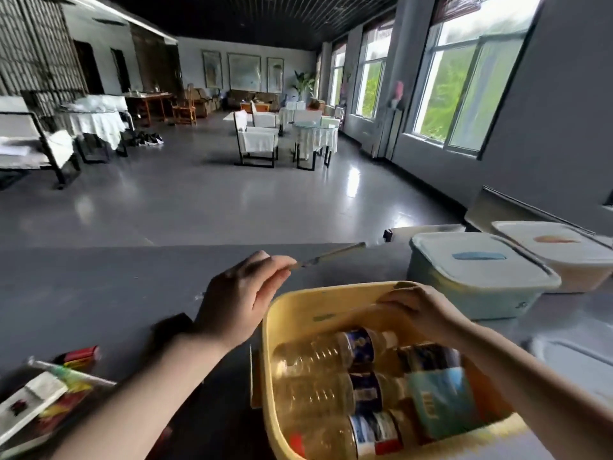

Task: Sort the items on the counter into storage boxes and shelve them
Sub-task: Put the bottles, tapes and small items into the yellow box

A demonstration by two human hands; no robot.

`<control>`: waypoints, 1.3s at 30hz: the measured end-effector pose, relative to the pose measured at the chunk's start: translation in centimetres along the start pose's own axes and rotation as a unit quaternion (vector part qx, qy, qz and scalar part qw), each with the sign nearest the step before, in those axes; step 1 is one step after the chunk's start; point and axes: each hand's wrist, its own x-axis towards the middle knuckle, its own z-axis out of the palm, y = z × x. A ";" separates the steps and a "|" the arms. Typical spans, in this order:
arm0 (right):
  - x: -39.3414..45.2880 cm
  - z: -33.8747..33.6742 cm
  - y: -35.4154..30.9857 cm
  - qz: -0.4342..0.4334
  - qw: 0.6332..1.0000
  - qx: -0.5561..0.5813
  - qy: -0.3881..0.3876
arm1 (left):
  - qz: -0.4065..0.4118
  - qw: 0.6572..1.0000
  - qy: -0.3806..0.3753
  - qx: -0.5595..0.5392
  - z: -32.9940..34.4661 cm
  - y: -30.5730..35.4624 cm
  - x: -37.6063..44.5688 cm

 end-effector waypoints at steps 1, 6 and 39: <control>0.2 0.3 0.5 -0.011 0.999 -0.032 -0.023 | 0.003 1.000 -0.021 0.006 0.7 0.3 0.2; 2.8 2.7 -0.4 -0.052 0.994 -0.065 -0.075 | -0.019 0.995 -0.093 -0.002 4.0 2.1 0.4; -3.4 -1.0 2.3 0.084 0.916 0.293 0.262 | -0.234 0.969 0.045 0.063 8.8 2.8 0.5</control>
